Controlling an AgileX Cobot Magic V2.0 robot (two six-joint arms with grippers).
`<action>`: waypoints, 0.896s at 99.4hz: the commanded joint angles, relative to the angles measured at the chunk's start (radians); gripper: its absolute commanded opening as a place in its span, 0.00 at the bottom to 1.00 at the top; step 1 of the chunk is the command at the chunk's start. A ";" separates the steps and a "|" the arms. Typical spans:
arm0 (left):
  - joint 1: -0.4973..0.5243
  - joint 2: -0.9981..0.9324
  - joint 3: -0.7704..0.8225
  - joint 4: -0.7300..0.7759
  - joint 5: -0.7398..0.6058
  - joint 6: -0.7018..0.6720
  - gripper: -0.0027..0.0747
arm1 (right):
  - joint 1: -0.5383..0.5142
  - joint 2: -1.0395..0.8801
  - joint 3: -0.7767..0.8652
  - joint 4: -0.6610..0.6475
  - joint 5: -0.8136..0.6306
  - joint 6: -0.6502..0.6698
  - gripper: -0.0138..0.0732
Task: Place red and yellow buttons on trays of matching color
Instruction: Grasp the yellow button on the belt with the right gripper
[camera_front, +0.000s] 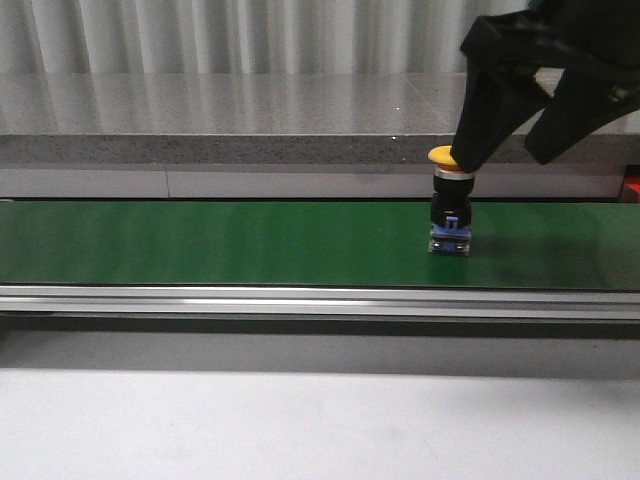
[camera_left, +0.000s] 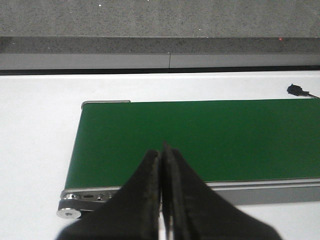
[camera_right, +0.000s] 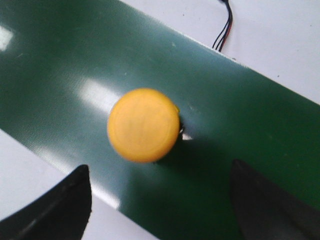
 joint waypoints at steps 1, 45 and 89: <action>-0.006 0.003 -0.027 -0.015 -0.068 -0.001 0.01 | 0.000 0.004 -0.026 0.010 -0.105 -0.010 0.81; -0.006 0.003 -0.027 -0.015 -0.068 -0.002 0.01 | 0.000 0.094 -0.026 0.010 -0.179 -0.008 0.41; -0.006 0.003 -0.027 -0.015 -0.068 -0.002 0.01 | -0.220 -0.101 -0.060 -0.080 0.076 0.180 0.33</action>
